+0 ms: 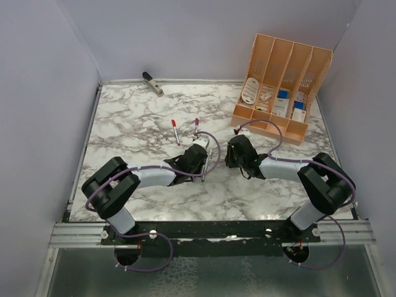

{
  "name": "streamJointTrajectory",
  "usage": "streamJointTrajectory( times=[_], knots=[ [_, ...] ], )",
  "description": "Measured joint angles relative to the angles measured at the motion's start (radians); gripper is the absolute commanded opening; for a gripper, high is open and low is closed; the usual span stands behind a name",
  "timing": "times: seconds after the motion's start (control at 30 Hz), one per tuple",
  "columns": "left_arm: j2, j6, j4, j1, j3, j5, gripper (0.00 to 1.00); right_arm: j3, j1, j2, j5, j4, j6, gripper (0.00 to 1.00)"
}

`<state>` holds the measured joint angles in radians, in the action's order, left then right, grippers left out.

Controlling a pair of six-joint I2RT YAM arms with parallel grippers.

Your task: Insert the pens into the pen caps

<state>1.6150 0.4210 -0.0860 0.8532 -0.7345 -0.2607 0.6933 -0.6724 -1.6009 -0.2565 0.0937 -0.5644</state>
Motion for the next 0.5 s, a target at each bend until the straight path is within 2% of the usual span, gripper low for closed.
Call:
streamJointTrajectory(
  times=[0.5],
  knots=[
    [0.005, 0.000, 0.004, 0.000, -0.005, 0.000, 0.26, 0.030, -0.009, -0.008, -0.008, -0.070, -0.035, 0.28]
  ],
)
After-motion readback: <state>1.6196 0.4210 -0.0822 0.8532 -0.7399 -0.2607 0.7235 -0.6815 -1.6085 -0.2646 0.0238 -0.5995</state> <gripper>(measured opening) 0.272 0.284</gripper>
